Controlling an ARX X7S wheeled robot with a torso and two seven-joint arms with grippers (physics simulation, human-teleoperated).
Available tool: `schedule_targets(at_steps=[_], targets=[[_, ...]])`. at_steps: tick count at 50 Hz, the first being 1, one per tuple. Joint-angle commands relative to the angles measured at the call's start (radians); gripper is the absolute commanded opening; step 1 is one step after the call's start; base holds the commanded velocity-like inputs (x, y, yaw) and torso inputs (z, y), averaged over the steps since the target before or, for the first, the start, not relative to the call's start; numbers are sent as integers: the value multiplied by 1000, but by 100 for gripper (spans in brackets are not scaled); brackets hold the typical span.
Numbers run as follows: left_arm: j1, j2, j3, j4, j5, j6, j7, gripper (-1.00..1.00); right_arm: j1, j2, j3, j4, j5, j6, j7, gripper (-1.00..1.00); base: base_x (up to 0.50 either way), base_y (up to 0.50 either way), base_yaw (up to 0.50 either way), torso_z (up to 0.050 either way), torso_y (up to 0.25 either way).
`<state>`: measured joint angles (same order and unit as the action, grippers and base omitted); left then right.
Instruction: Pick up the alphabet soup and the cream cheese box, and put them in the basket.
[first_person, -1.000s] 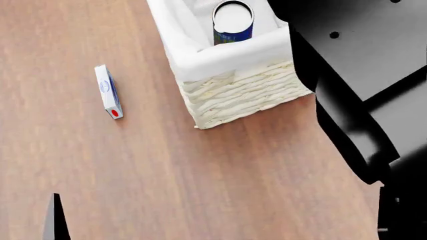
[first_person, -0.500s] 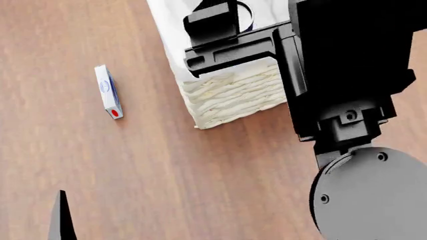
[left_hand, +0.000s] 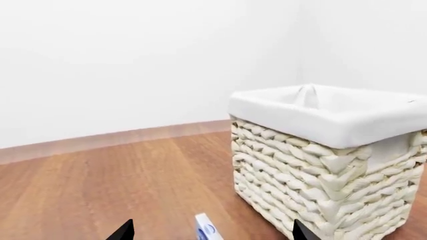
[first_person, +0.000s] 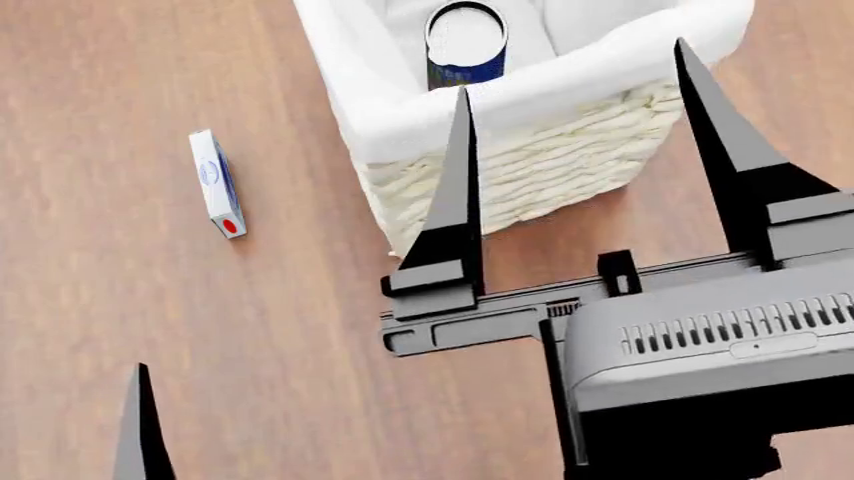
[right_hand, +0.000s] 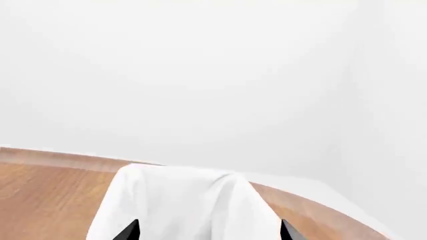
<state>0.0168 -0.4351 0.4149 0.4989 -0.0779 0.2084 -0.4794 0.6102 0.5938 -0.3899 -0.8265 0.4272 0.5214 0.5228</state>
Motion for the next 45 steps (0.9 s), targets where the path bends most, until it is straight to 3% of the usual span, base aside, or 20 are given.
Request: schedule_targets(at_steps=[1, 14, 27, 34, 40, 45], targets=[[-12, 3, 8, -12, -1, -2, 4, 100, -220, 17, -36, 39, -68, -139, 27, 100, 0, 0, 0, 0, 0], [-67, 10, 10, -35, 1, -12, 15, 100, -310, 4, -61, 133, -99, -229, 26, 100, 0, 0, 0, 0, 0], [-333, 68, 4, -169, -73, -141, 66, 100, -304, 6, -65, 140, -99, -222, 23, 100, 0, 0, 0, 0, 0], [-513, 141, -12, -432, -172, -169, 135, 100, -299, 3, -69, 145, -95, -226, 17, 100, 0, 0, 0, 0, 0], [-589, 174, -20, -510, -258, -212, 189, 100, -305, 3, -72, 165, -99, -240, 11, 100, 0, 0, 0, 0, 0], [-652, 205, -4, -640, -239, -213, 203, 100, -306, 4, -71, 169, -93, -241, 8, 100, 0, 0, 0, 0, 0]])
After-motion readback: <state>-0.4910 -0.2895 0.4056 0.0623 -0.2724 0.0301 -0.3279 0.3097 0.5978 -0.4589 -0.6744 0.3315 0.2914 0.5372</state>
